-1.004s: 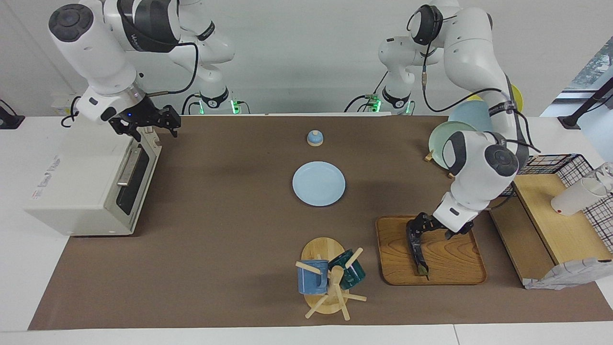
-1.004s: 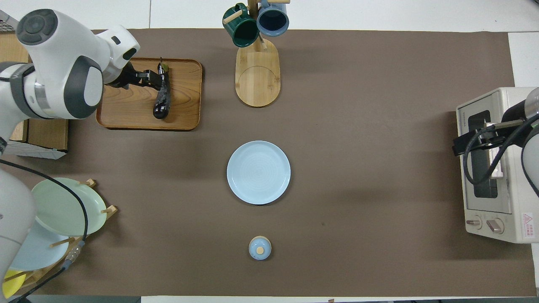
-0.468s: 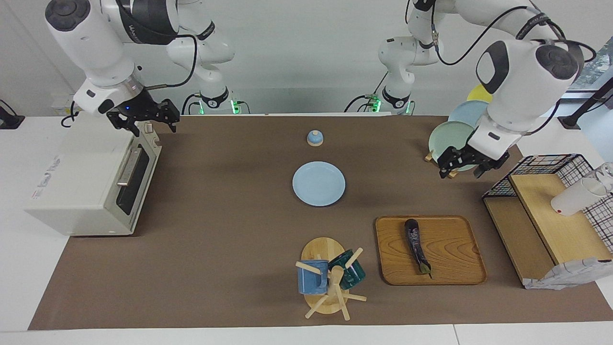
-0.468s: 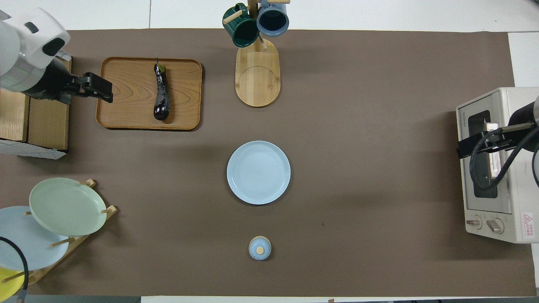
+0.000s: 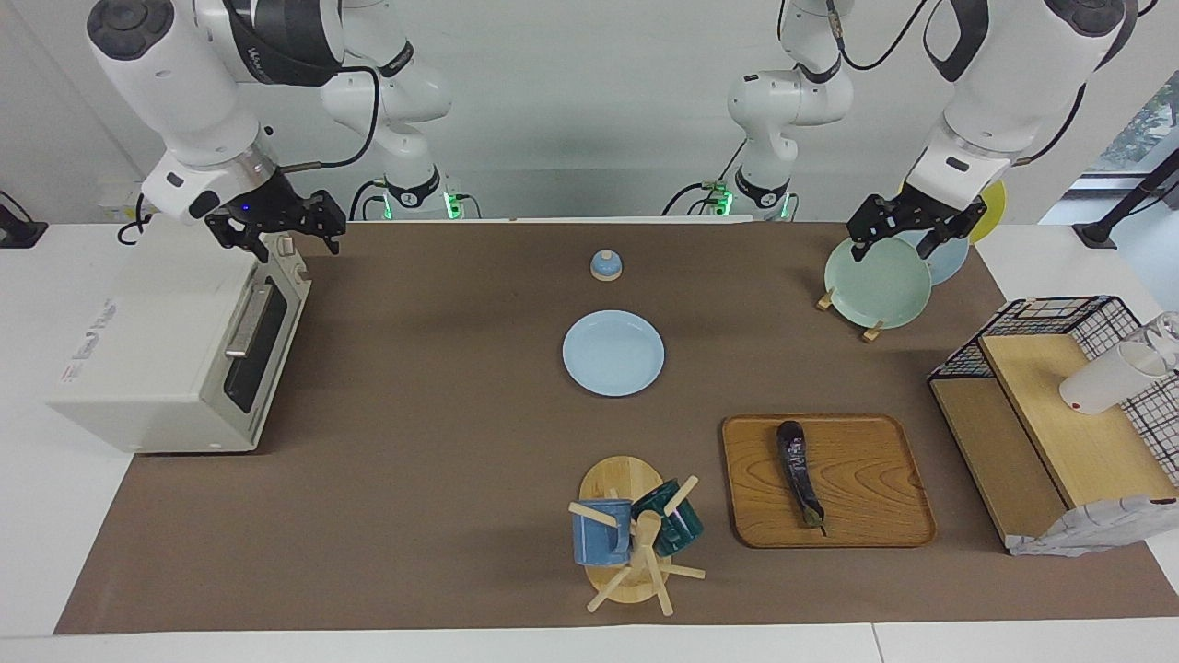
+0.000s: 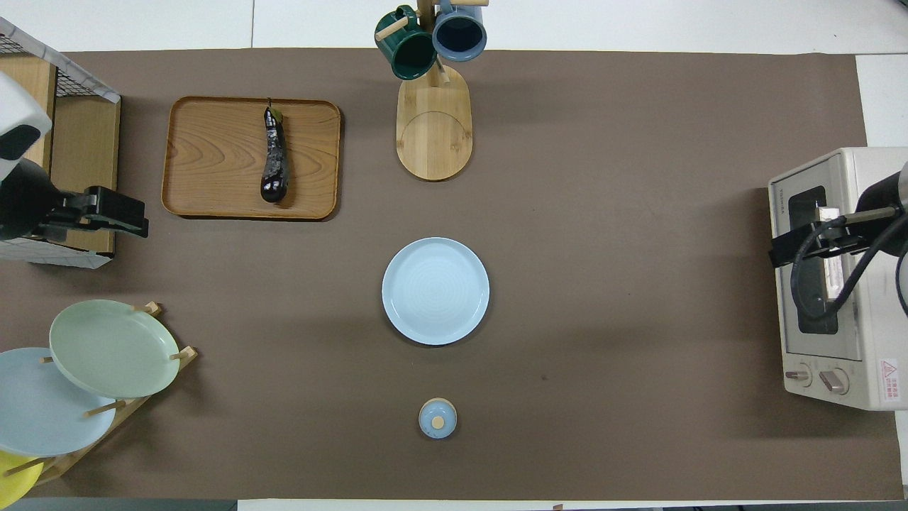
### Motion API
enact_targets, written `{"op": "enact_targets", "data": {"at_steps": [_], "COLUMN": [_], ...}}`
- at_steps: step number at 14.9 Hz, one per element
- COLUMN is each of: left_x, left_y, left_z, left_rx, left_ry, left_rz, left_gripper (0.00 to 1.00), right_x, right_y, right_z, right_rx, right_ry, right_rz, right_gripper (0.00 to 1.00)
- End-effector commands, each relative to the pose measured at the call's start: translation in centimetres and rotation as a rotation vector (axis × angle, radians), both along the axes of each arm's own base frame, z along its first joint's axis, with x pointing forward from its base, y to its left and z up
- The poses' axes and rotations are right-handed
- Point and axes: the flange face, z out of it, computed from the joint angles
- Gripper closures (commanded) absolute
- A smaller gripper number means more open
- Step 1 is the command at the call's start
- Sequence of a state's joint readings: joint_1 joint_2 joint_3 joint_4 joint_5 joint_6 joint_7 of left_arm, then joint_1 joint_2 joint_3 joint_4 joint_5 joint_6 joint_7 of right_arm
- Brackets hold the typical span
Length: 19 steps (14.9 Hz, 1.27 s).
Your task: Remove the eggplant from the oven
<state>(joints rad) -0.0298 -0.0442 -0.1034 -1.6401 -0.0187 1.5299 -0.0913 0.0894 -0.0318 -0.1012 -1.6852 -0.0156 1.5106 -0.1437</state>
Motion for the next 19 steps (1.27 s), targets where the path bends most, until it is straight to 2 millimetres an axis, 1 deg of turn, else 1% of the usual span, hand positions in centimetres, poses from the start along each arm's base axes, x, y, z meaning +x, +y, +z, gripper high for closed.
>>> {"op": "enact_targets", "data": {"at_steps": [1,2,5,6,7,8,9,15,16,17,19], "left_x": [-2.4,-2.6,-2.4,-2.1,-1.5,-1.2,-1.2,-1.4,-1.4,-1.4,-1.1], "left_y": [-0.2,-0.2,-0.8,-0.8,-0.5,-0.6,-0.6,-0.6,-0.6,-0.6,-0.7], "left_z": [-1.8,-2.0,-1.8,-0.4,0.4,1.8,2.7,0.8,0.1,-0.1,0.1], "left_rx": [0.033,0.03,-0.021,-0.027,-0.027,-0.019,-0.016,-0.015,-0.014,-0.013,-0.014], "left_ry": [0.024,0.03,0.046,0.033,0.047,0.056,0.063,0.086,0.095,0.096,0.095], "left_rz": [0.004,0.002,0.014,0.014,0.016,0.011,0.01,-0.001,-0.001,-0.001,0.001], "left_gripper": [0.0,0.0,0.0,0.0,0.0,0.0,0.0,0.0,0.0,0.0,0.0], "right_x": [-0.6,-0.6,-0.5,-0.5,-0.5,-0.6,-0.6,-0.5,-0.5,-0.5,-0.5], "right_y": [0.0,0.0,0.0,0.0,0.0,0.0,0.0,0.0,0.0,0.0,0.0], "right_z": [0.3,0.3,0.2,0.2,0.3,0.3,0.3,0.2,0.2,0.2,0.2], "right_rx": [0.02,0.02,0.02,0.02,0.02,0.02,0.02,0.02,0.02,0.02,0.02], "right_ry": [0.006,0.006,0.007,0.007,0.004,0.006,0.006,0.007,0.007,0.007,0.007], "right_rz": [-0.015,-0.015,-0.015,-0.015,-0.015,-0.015,-0.015,-0.015,-0.015,-0.015,-0.015], "right_gripper": [0.0,0.0,0.0,0.0,0.0,0.0,0.0,0.0,0.0,0.0,0.0]}}
